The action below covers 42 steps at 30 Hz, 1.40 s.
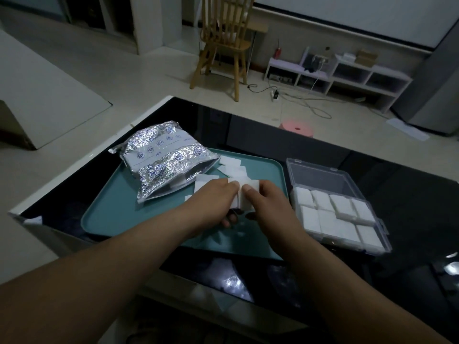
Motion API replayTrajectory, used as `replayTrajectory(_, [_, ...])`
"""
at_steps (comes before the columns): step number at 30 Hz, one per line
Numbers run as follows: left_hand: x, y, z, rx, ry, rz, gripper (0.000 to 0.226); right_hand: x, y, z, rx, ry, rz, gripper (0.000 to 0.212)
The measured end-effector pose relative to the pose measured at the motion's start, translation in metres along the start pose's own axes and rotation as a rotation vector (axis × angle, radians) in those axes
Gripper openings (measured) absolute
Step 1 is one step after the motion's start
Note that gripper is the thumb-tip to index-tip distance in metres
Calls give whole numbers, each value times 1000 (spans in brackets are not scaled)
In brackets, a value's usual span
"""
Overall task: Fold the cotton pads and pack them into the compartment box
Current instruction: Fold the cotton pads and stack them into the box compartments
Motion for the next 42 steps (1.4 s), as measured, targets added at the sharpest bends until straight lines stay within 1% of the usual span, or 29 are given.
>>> replayTrajectory(2, [2,0,3,4,7,-4,33,-2,8,7,-102,96,-103,22])
replayTrajectory(3, [3,0,5,0,8,-1,32,-2,9,9,-123,125,-128,23])
replayTrajectory(6, [1,-2,4,-25,-14,7,29,-5,3,11,-180,164,-125,16])
replayTrajectory(8, [-1,-6,1,-41,-30,15,27,-8,-1,10,-319,190,-157,11])
replayTrajectory(10, [-1,-6,0,-68,-38,-1,25,-9,0,7,-419,202,-221,12])
replayTrajectory(13, [4,2,8,-24,-10,-55,28,-6,10,5,-348,195,-288,18])
replayTrajectory(17, [8,9,11,69,-1,-89,31,-4,8,5,-289,190,-257,16])
replayTrajectory(22, [8,9,9,69,-5,-96,33,-3,3,3,-213,152,-215,19])
replayTrajectory(24, [6,7,7,53,-15,-71,34,-3,3,2,-270,159,-244,18])
replayTrajectory(27, [0,-3,5,58,-20,10,35,-3,2,-2,-450,189,-339,16])
replayTrajectory(29, [-1,-7,11,61,12,32,33,-1,1,-3,-510,219,-384,19])
replayTrajectory(33, [0,-5,28,-53,122,32,31,-2,1,5,-508,242,-378,24])
replayTrajectory(37, [2,-10,32,-249,170,72,32,-4,2,7,-495,214,-354,23])
replayTrajectory(40, [0,-20,27,-307,149,132,33,-8,-1,5,-437,150,-315,16])
replayTrajectory(42, [-1,-19,24,-305,124,122,33,-8,-4,2,-343,91,-263,16])
Point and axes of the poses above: each hand's wrist, its own x-axis away from the middle knuckle, its own y-axis out of the palm, z = x × y, the point moved 9 cm from there along -x, towards the middle knuckle, and after that the axes turned 9 degrees about y, right-handed, at the moved point
